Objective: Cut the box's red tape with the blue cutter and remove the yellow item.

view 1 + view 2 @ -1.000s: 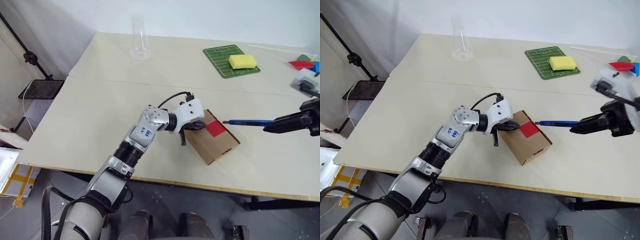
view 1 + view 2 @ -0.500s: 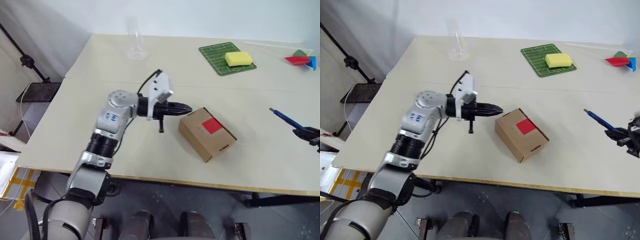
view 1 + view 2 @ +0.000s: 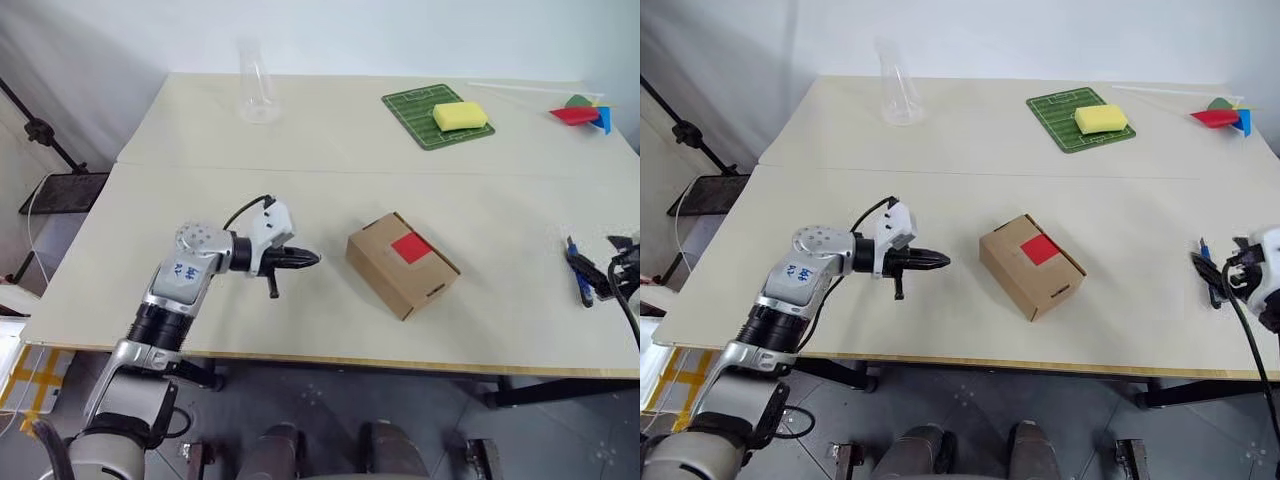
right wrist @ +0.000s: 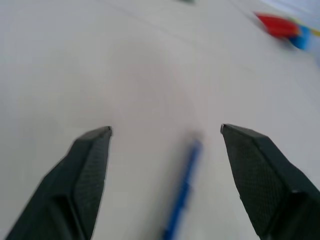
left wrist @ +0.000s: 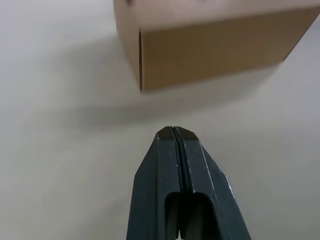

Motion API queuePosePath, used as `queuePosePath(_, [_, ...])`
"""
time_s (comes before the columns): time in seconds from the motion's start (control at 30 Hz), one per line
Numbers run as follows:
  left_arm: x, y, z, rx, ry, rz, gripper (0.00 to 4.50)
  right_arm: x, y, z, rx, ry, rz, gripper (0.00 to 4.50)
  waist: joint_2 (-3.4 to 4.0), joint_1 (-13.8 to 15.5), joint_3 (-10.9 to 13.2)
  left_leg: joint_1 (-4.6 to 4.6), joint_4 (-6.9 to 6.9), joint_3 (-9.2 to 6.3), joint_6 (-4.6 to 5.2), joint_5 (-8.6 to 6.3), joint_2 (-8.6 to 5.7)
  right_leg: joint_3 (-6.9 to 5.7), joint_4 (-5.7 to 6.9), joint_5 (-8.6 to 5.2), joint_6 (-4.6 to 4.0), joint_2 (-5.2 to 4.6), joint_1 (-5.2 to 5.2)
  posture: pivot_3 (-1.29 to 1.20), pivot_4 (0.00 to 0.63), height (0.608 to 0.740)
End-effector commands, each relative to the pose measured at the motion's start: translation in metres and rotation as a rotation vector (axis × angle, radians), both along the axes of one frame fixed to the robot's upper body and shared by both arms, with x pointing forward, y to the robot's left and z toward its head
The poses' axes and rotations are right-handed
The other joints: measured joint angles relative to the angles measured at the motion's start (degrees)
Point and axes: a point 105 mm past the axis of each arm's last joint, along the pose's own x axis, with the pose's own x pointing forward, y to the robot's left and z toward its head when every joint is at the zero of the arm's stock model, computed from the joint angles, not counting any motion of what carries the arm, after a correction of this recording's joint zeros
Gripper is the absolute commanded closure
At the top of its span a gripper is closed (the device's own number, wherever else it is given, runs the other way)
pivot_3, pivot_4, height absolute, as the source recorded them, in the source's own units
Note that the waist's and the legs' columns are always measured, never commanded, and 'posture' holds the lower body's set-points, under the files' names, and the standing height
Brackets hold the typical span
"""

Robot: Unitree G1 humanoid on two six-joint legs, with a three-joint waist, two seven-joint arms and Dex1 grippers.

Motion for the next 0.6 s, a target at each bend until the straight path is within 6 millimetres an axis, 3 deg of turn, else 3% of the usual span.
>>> queuePosePath(0.03, [-0.003,-0.009,-0.004,-0.023,0.048,0.035,4.50,0.003,0.044,-0.002,-0.112,0.029,0.188,1.69,-0.03,0.10,0.01,0.01,0.02,0.00,0.00,0.00,0.00,0.03,0.02,0.00,0.00,-0.02,0.01,0.00,0.150,0.740])
queuePosePath(0.2, [0.003,-0.026,-0.013,-0.093,0.143,0.147,4.50,0.041,0.069,-0.010,-0.170,-0.084,0.090,3.46,-0.10,0.36,0.02,0.00,0.12,0.00,0.01,0.02,-0.09,0.11,0.02,0.01,0.01,-0.08,0.02,0.00,0.150,0.740])
queuePosePath(0.3, [0.002,-0.045,-0.018,-0.078,0.133,0.120,4.50,0.057,0.079,-0.025,-0.233,-0.096,0.070,4.48,-0.09,0.46,0.02,-0.01,0.09,-0.01,-0.02,0.03,-0.10,0.09,0.10,0.01,0.01,-0.08,-0.07,0.00,0.150,0.740])
queuePosePath(0.37, [0.000,-0.058,-0.018,-0.084,0.131,0.093,4.50,0.064,0.090,-0.042,-0.265,-0.037,0.115,4.48,-0.09,0.50,0.02,-0.01,0.08,-0.04,-0.02,0.03,-0.15,0.06,0.11,0.01,0.01,-0.07,-0.09,0.00,0.150,0.740])
queuePosePath(0.47, [0.000,-0.078,-0.016,-0.080,0.123,0.059,4.50,0.072,0.124,-0.052,-0.245,0.011,0.241,4.48,-0.10,0.36,0.02,-0.02,0.08,-0.03,0.01,0.04,-0.22,0.03,0.09,0.01,0.01,-0.07,-0.07,0.00,0.150,0.740])
queuePosePath(0.6, [-0.002,-0.084,-0.014,-0.064,0.114,0.033,4.50,0.054,0.165,-0.056,-0.213,0.065,0.494,4.48,-0.09,0.17,0.02,-0.02,0.04,-0.01,-0.01,0.06,-0.17,0.00,0.10,0.01,0.01,-0.02,-0.10,0.00,0.150,0.740])
